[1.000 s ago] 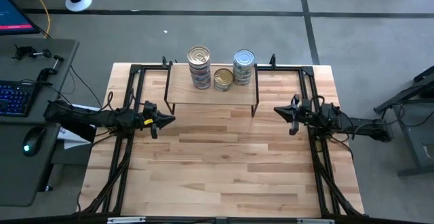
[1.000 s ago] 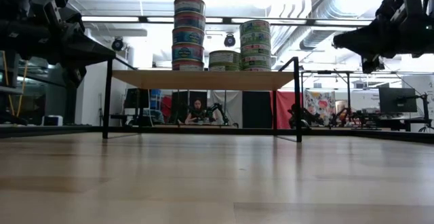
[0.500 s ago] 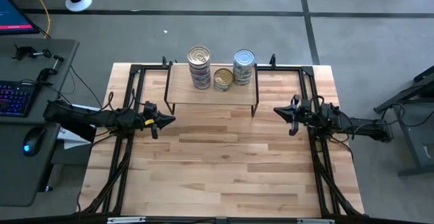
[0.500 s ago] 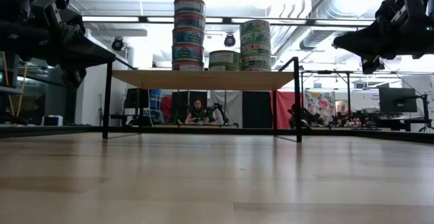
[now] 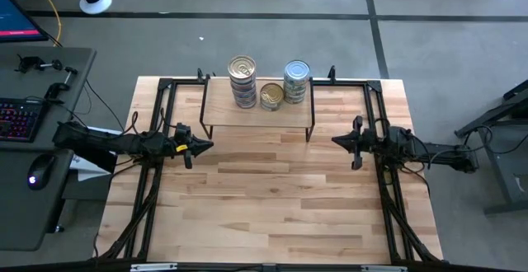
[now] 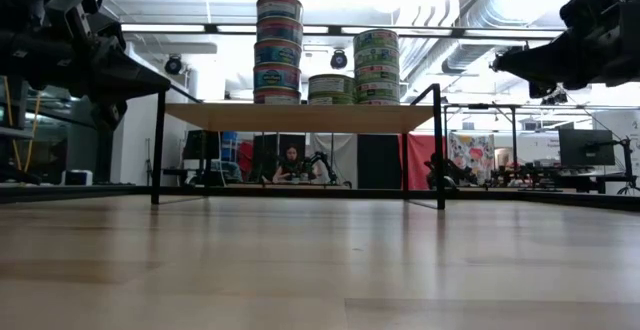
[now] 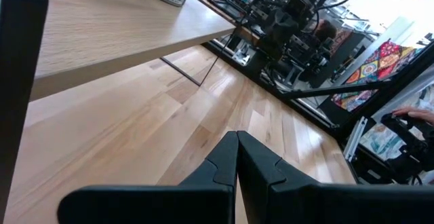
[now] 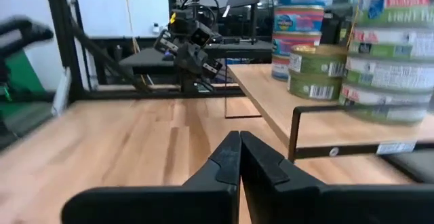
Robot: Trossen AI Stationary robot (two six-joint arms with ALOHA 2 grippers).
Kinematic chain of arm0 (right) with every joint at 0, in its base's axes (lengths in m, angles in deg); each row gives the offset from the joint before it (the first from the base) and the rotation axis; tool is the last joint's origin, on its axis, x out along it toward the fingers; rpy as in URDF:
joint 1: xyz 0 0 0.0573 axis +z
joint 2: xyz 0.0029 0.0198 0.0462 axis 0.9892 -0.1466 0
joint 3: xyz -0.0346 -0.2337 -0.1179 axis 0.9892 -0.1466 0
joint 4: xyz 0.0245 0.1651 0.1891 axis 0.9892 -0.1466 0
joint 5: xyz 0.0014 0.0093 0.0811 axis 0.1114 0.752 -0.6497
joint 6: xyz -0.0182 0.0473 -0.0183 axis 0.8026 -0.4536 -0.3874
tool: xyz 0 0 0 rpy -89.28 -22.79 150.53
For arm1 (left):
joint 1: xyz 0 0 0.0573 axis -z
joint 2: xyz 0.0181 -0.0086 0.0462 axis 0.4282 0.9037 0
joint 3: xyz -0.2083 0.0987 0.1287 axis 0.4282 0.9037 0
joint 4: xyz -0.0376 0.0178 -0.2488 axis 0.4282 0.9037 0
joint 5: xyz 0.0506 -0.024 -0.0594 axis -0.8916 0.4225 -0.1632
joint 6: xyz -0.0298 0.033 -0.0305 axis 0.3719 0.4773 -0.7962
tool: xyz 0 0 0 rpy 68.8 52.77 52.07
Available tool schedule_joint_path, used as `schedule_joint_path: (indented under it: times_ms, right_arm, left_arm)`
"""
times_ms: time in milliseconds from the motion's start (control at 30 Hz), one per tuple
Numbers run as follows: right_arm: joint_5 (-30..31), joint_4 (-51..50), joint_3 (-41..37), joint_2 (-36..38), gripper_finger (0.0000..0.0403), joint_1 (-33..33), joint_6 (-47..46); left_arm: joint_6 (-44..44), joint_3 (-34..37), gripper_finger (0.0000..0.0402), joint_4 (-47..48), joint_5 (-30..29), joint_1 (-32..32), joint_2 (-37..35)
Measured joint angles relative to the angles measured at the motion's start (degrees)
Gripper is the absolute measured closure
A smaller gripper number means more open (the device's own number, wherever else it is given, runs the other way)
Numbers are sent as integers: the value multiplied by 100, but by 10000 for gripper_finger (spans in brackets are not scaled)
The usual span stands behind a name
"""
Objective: Stack canned seafood by type on shelf
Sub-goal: Return to Home Position
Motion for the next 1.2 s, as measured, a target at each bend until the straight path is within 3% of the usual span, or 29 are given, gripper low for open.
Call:
schedule_joint_path:
  times_ms: [167,1200]
  right_arm:
    - [-2,2,0,0,402,0,-796]
    - [0,2,-2,-81,402,0,-733]
  left_arm:
    - [0,0,402,0,0,0,0]
    - [0,0,401,4,0,0,0]
